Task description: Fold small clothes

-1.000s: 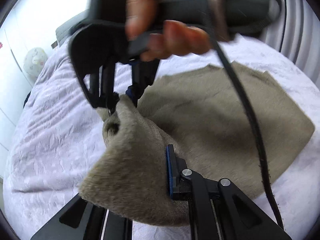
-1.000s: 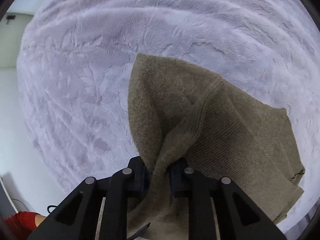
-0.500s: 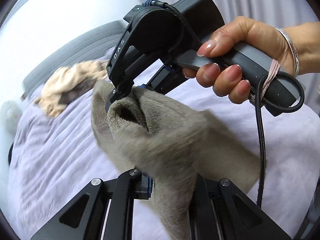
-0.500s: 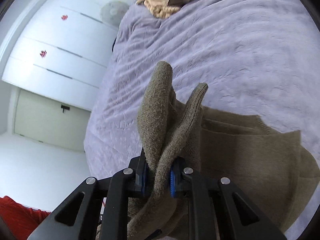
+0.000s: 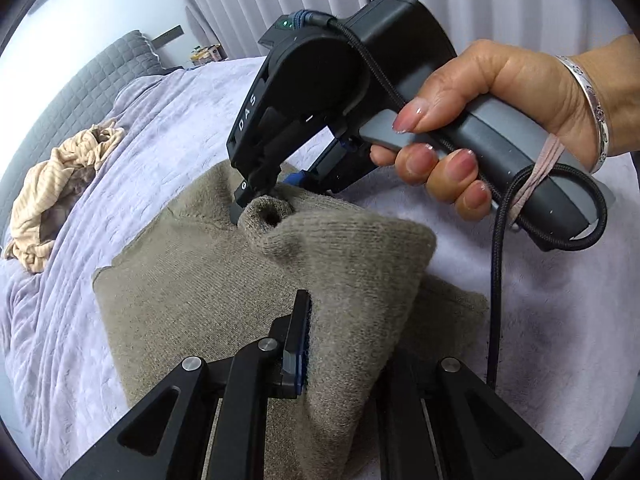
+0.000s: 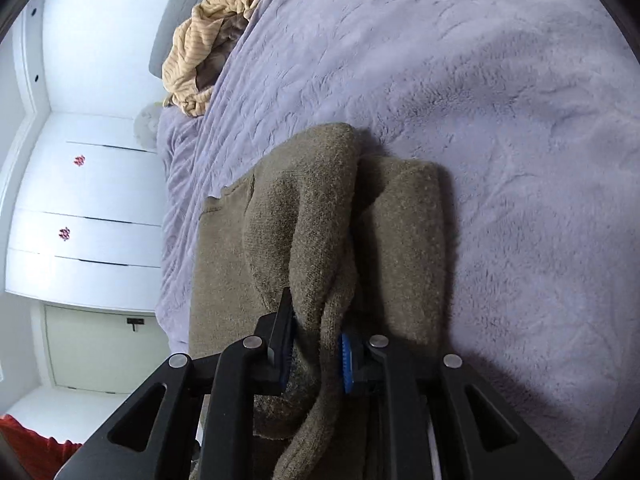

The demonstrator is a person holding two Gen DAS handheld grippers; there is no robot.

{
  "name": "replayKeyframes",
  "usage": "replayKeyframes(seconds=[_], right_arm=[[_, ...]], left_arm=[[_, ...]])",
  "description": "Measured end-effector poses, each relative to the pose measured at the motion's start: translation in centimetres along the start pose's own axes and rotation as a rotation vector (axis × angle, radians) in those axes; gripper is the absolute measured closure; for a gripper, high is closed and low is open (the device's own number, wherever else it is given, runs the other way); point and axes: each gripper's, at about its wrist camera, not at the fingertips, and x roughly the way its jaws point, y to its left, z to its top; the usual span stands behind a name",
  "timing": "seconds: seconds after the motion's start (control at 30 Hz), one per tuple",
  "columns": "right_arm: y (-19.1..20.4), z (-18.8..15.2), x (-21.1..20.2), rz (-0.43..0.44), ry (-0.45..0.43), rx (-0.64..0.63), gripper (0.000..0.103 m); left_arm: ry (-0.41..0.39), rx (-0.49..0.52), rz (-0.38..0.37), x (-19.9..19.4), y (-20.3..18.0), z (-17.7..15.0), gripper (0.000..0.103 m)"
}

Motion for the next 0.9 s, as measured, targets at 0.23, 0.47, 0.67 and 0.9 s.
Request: replayKeyframes(seconds=[0.23, 0.47, 0.67, 0.9], right_arm=[[1.8, -0.9, -2.2, 0.082, -0.037, -0.017, 0.084], [-0.5, -2.3, -1.8, -0.021, -0.061, 0.022, 0.081], [-1.1, -3.5, -4.1, -0.068, -0.106, 0.093, 0.063], [1.0, -5.9, -8.9, -0.150, -0.162, 0.103, 0.062]], left_arm=[[-0.029, 0.034, -0.003, -1.2, -1.5, -0.2, 0.091], [0.006, 0.021, -0.023, 0.6, 0.1, -0.3, 0.090], [0.015, -0.111, -0.073, -2.0, 2.8, -1.3, 0.040], [0.006, -0.254, -0.120, -6.1, 7.9, -3.1, 0.040]])
